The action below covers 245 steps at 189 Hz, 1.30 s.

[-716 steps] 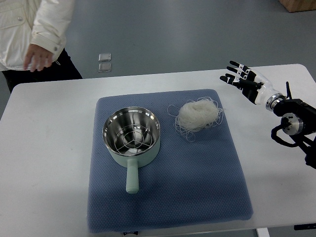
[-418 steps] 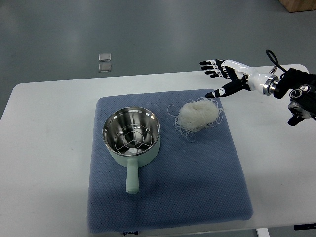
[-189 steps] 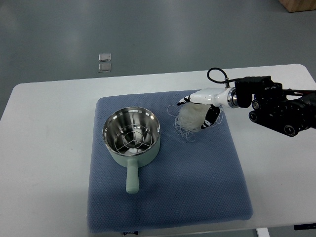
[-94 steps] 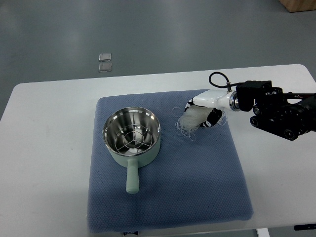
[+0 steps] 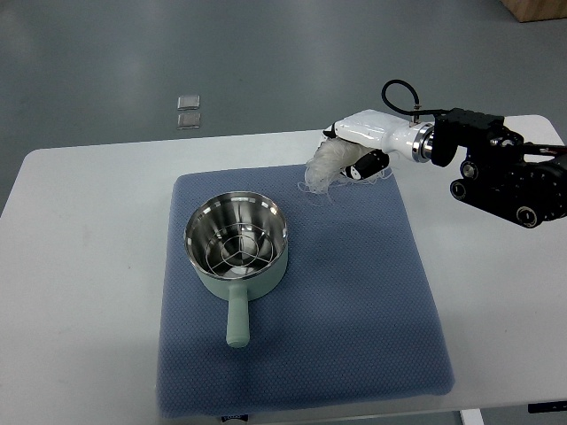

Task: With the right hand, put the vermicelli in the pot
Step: 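Carry the vermicelli over the steel pot and release it inside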

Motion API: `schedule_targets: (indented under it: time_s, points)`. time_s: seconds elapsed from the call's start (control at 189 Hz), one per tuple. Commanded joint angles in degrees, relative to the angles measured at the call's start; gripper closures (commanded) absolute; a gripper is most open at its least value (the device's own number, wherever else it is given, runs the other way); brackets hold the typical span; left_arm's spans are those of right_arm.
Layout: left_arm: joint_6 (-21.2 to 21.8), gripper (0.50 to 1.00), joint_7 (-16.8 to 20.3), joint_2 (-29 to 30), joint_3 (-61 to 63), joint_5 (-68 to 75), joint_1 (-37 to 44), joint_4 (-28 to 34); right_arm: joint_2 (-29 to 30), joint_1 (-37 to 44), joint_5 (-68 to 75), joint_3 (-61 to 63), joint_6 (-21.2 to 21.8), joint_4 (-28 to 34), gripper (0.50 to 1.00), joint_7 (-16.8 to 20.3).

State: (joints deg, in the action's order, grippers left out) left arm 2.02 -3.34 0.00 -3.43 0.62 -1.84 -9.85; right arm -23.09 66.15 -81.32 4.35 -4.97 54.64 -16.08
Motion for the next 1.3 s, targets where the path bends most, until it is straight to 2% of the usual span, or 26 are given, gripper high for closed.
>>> schedule_targets:
  time_s: [0.0,0.18,0.572,0.853,0.859,0.875,0.88,0.885,0.89,0.901,0.906,0.912,0.917,0.922,0.928,0.933,0.938,0.954,0.959,1.076,1.129,1.293]
  points:
    - [0.0,0.5,0.0,0.0,0.0,0.0,0.1,0.1,-0.5,1.5,0.0,2.4,0.0,3.6,1.0,-0.8]
    - [0.0,0.5,0.0,0.0,0.0,0.0,0.0,0.1,1.4,4.7,1.1,2.5,0.1,7.1,1.0,-3.3]
    - [0.0,0.5,0.0,0.0,-0.1,0.0,0.0,0.1,13.1,4.4,0.8,0.8,0.4,8.0,1.0,-3.5]
    - [0.0,0.5,0.0,0.0,-0.1,0.0,0.0,0.1,13.5,3.6,0.1,-4.7,0.0,6.3,0.998,-3.4]
    - [0.0,0.5,0.0,0.0,-0.1,0.0,0.0,0.1,13.4,3.6,0.1,-4.9,0.0,6.3,0.969,-3.4]
    - [0.0,0.5,0.0,0.0,-0.1,0.0,0.0,0.1,13.4,3.5,0.1,-5.0,0.0,6.3,0.942,-3.4]
    - [0.0,0.5,0.0,0.0,-0.1,0.0,0.0,0.1,13.3,3.4,0.1,-5.0,0.0,6.3,0.916,-3.4]
    - [0.0,0.5,0.0,0.0,-0.1,0.0,0.0,0.1,13.3,3.4,0.1,-5.0,0.0,6.3,0.916,-3.4]
    - [0.0,0.5,0.0,0.0,-0.1,0.0,0.0,0.1,13.3,3.2,0.1,-5.0,0.0,6.3,0.889,-3.4]
    - [0.0,0.5,0.0,0.0,-0.1,0.0,0.0,0.1,13.3,3.2,0.1,-5.0,0.0,6.3,0.889,-3.4]
    - [0.0,0.5,0.0,0.0,-0.1,0.0,0.0,0.1,13.3,3.2,0.1,-5.0,-0.1,6.2,0.869,-3.4]
    - [0.0,0.5,0.0,0.0,-0.1,0.0,0.0,0.1,13.3,3.2,0.1,-5.0,-0.1,6.2,0.869,-3.4]
    - [0.0,0.5,0.0,0.0,-0.1,0.0,0.0,0.1,13.2,3.1,0.1,-5.0,-0.2,6.2,0.842,-3.4]
    - [0.0,0.5,0.0,0.0,-0.1,0.0,0.0,0.1,13.2,3.1,0.1,-5.0,-0.2,6.2,0.842,-3.4]
    - [0.0,0.5,0.0,0.0,-0.1,0.0,0.0,0.1,13.2,3.0,0.1,-5.0,-0.2,6.1,0.818,-3.4]
    - [0.0,0.5,0.0,0.0,-0.1,0.0,0.0,0.1,13.2,3.0,0.1,-5.0,-0.2,6.1,0.818,-3.4]
    - [0.0,0.5,0.0,0.0,-0.1,0.0,0.0,0.1,13.1,3.0,0.1,-5.0,-0.2,6.0,0.793,-3.4]
    - [0.0,0.5,0.0,0.0,-0.1,0.0,0.0,0.1,13.1,2.9,0.1,-5.0,-0.2,5.9,0.773,-3.4]
    - [0.0,0.5,0.0,0.0,-0.1,0.0,0.0,0.1,13.0,2.8,0.1,-5.0,-0.2,5.8,0.752,-3.4]
    - [0.0,0.5,0.0,0.0,-0.1,0.0,-0.1,0.1,11.6,2.8,0.2,-4.7,-0.3,5.6,0.634,-3.5]
    - [0.0,0.5,0.0,0.0,-0.1,0.0,-0.1,0.0,11.3,2.8,0.2,-4.6,-0.3,5.7,0.603,-3.6]
    - [0.0,0.5,0.0,0.0,-0.1,0.0,-0.1,0.1,9.9,3.0,0.5,-4.2,-0.3,6.0,0.601,-4.3]
